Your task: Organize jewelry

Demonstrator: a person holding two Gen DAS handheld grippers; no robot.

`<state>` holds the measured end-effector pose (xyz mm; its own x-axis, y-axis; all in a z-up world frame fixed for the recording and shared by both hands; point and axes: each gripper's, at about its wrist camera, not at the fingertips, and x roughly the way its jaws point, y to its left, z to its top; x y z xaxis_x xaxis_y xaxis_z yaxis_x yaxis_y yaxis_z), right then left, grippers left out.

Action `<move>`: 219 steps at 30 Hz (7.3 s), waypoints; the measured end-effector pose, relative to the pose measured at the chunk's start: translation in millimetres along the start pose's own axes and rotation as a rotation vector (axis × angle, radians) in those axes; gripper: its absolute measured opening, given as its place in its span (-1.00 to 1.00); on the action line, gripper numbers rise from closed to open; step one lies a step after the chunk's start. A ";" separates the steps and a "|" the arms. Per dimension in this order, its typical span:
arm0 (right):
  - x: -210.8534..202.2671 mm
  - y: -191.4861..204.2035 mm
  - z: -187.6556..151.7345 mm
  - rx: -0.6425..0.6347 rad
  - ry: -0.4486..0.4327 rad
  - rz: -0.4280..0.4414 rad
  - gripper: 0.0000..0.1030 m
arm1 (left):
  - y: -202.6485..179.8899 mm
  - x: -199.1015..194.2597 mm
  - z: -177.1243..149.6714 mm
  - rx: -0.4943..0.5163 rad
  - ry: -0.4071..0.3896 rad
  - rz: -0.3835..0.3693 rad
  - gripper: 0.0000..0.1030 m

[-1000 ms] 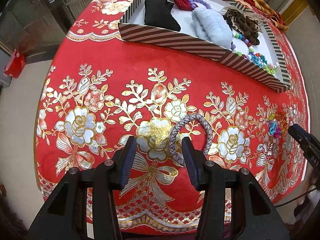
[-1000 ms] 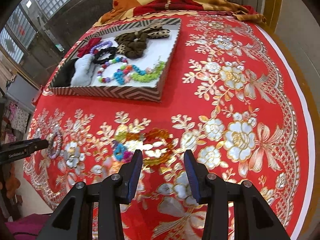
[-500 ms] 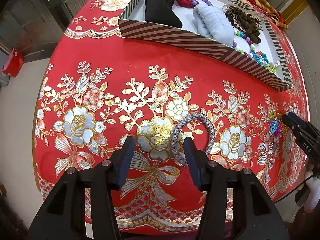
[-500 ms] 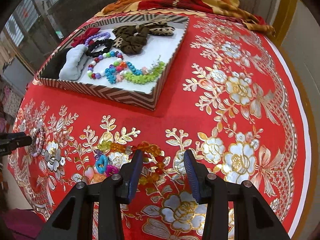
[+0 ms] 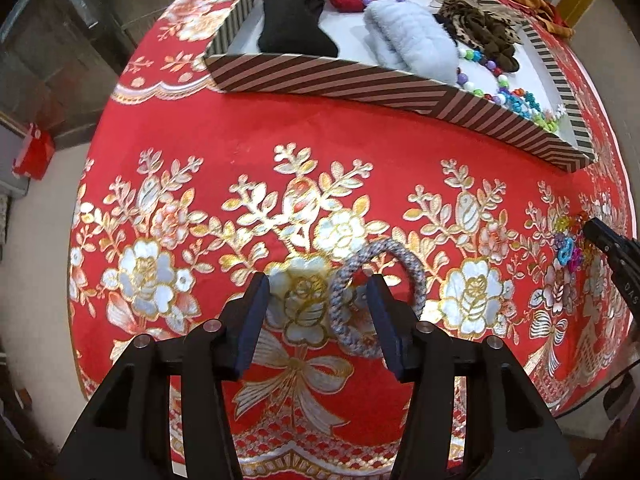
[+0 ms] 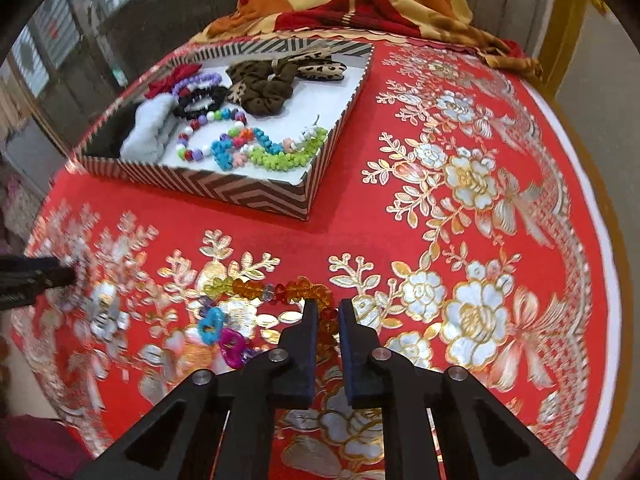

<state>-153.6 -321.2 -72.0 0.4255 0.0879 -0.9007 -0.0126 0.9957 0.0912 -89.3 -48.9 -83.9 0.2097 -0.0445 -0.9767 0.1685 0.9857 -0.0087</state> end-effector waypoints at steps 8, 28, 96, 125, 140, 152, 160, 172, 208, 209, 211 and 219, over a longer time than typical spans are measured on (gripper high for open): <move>-31.3 8.3 8.4 0.018 -0.065 0.049 -0.83 | -12.6 -4.9 8.2 0.030 -0.027 -0.058 -0.84; -102.6 30.4 46.2 -0.041 -0.233 0.060 -0.83 | 10.5 -63.3 31.2 0.021 -0.103 -0.191 -0.86; -99.0 37.8 114.5 -0.056 -0.251 0.134 -0.83 | -32.0 -2.2 47.2 0.226 -0.013 -0.123 -0.88; -17.5 21.9 163.8 -0.027 -0.114 0.156 -0.83 | -93.3 -31.8 136.5 0.221 -0.126 -0.163 -0.88; 62.4 -11.5 202.9 0.000 -0.034 0.099 -0.83 | -99.3 0.8 153.4 0.187 -0.076 -0.133 -0.88; 23.9 -14.0 184.5 0.060 -0.091 0.141 -0.59 | -97.3 -6.2 147.3 0.157 -0.090 -0.123 -0.41; -17.5 -2.9 154.1 0.102 -0.148 0.104 -0.27 | -90.0 -21.0 136.1 0.131 -0.122 -0.096 -0.30; -41.0 33.8 124.9 0.127 -0.173 0.068 -0.25 | -66.9 -54.9 115.5 0.092 -0.212 -0.062 -0.30; -79.4 85.1 108.0 0.098 -0.232 0.062 0.03 | -25.3 -117.2 85.7 0.032 -0.362 -0.049 -0.30; -80.1 85.0 107.8 0.098 -0.233 0.061 0.03 | -25.2 -118.1 85.6 0.032 -0.365 -0.050 -0.30; -81.4 84.7 107.2 0.098 -0.235 0.059 0.04 | -25.2 -119.5 85.4 0.032 -0.368 -0.050 -0.30; -82.4 85.8 105.6 0.099 -0.235 0.060 0.04 | -24.7 -121.4 83.4 0.037 -0.372 -0.050 -0.30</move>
<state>-94.2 -246.0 55.0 0.6255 0.1264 -0.7699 0.0397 0.9804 0.1932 -38.7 -81.4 52.8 0.5343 -0.1557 -0.8308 0.2210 0.9744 -0.0404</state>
